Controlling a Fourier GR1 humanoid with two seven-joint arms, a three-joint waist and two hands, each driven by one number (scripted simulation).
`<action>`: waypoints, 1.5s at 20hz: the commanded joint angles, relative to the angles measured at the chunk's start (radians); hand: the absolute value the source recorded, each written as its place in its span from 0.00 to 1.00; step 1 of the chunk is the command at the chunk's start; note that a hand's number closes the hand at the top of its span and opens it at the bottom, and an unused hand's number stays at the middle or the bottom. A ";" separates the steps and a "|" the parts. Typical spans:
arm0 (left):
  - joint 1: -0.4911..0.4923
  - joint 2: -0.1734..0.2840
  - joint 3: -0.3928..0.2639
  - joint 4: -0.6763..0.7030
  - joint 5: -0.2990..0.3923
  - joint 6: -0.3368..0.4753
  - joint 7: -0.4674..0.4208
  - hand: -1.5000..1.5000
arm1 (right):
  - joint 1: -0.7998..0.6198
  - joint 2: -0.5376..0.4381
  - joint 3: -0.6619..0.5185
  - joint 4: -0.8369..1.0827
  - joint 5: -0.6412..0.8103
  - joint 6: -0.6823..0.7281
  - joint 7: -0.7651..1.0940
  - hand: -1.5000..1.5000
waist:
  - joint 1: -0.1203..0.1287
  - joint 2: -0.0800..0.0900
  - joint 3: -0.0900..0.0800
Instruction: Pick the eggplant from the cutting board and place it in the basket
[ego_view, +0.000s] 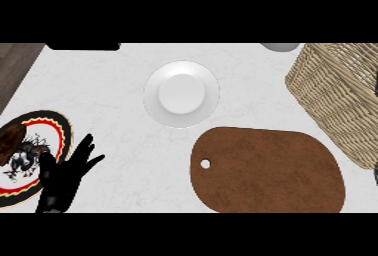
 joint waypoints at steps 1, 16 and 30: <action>0.048 -0.018 -0.019 0.075 -0.025 0.005 -0.007 0.50 | 0.015 -0.019 -0.043 0.054 0.028 -0.026 0.131 1.00 | -0.002 0.008 -0.008; 0.029 -0.011 0.004 0.083 -0.028 -0.008 0.024 0.50 | 0.204 -0.058 -0.275 0.003 -0.174 -0.240 -0.105 1.00 | -0.015 0.005 -0.006; 0.051 -0.047 -0.013 0.060 -0.056 0.007 0.029 0.50 | 0.450 0.012 -0.253 -0.035 -0.105 -0.221 -0.064 1.00 | -0.027 -0.001 -0.008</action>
